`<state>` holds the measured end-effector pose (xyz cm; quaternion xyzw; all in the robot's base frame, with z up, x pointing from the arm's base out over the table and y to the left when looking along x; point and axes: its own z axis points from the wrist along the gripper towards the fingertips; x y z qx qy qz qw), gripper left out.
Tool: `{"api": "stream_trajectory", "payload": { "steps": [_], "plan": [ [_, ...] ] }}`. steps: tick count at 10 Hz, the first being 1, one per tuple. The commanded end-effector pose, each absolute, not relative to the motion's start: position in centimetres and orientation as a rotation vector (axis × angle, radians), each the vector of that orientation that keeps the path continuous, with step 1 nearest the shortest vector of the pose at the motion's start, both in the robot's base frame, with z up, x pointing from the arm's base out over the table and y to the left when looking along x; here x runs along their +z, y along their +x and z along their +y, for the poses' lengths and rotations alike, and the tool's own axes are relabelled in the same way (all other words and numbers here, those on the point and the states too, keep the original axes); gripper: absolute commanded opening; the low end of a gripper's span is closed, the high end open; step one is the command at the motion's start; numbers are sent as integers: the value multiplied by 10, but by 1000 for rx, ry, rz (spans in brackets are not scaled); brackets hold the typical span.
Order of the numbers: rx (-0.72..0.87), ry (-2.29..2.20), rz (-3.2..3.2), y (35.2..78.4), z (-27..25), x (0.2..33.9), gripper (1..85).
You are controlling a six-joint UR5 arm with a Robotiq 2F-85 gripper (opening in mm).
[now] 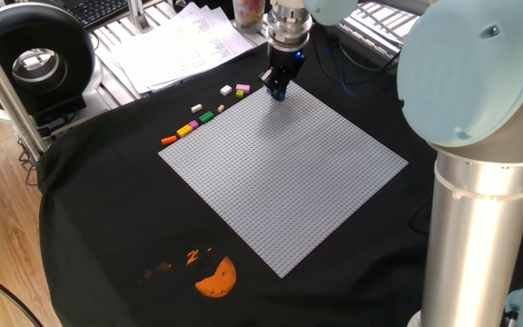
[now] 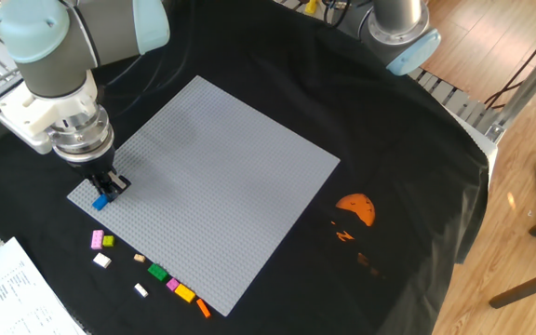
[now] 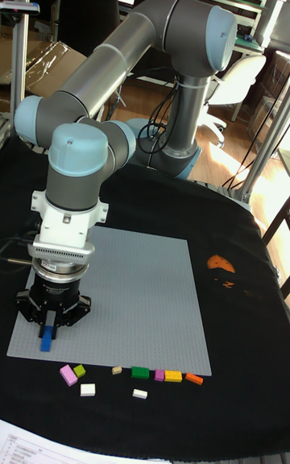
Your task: Build with small Lego blocks
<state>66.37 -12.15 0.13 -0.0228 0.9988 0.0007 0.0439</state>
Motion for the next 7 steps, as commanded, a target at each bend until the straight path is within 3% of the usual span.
{"api": "stream_trajectory", "payload": {
  "steps": [1,4,7],
  "plan": [
    [59,-77,3060,661,-117,4,23],
    [125,-90,3042,665,-110,4,37],
    [120,-126,3033,666,-111,1,193]
  ]
}}
